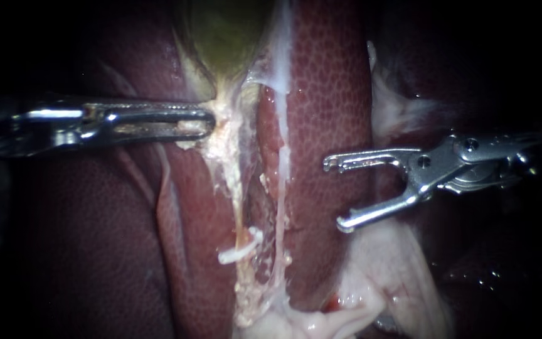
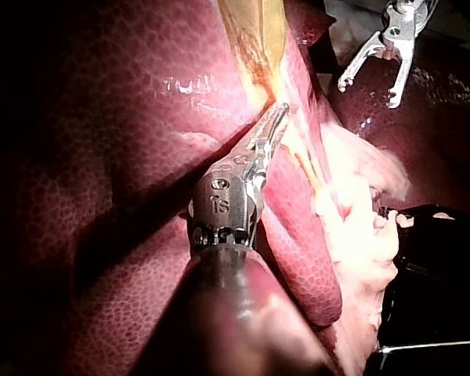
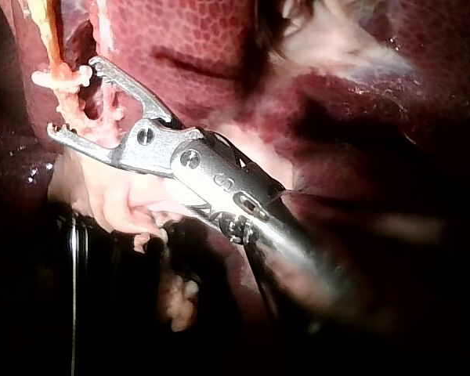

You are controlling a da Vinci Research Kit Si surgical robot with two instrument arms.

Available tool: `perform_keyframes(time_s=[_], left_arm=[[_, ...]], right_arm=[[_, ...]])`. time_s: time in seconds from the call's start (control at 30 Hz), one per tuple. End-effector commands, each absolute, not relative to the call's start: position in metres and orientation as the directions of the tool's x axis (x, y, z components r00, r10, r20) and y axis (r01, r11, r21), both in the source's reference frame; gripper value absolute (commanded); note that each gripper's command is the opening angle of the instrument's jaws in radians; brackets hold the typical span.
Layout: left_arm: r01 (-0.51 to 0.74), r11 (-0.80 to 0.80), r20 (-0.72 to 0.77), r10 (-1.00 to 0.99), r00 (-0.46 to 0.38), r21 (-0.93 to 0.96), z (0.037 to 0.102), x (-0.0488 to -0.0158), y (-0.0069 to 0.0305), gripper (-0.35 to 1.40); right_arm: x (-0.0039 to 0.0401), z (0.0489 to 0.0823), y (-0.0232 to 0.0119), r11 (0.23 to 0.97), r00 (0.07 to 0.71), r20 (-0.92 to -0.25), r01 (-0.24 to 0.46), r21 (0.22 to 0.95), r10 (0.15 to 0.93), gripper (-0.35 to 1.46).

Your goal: Going back first clip left tube

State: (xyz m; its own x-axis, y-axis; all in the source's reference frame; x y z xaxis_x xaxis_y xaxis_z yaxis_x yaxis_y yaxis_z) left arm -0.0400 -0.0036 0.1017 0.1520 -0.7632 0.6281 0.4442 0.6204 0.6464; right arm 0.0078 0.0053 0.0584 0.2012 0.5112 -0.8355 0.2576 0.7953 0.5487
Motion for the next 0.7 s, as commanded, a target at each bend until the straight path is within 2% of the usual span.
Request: perform_keyframes(time_s=[0.03,0.7], left_arm=[[0.445,0.621,0.627,-0.763,0.155,0.646,0.1019,-0.0402,-0.0037,-0.35],[0.441,0.629,0.628,-0.759,0.173,0.640,0.1028,-0.0409,-0.0040,-0.35]], right_arm=[[0.0078,0.0584,0.0053,0.795,0.201,-0.836,0.257,0.549,0.511,0.60],[0.0079,0.0582,0.0053,0.796,0.200,-0.836,0.257,0.548,0.511,0.60]])
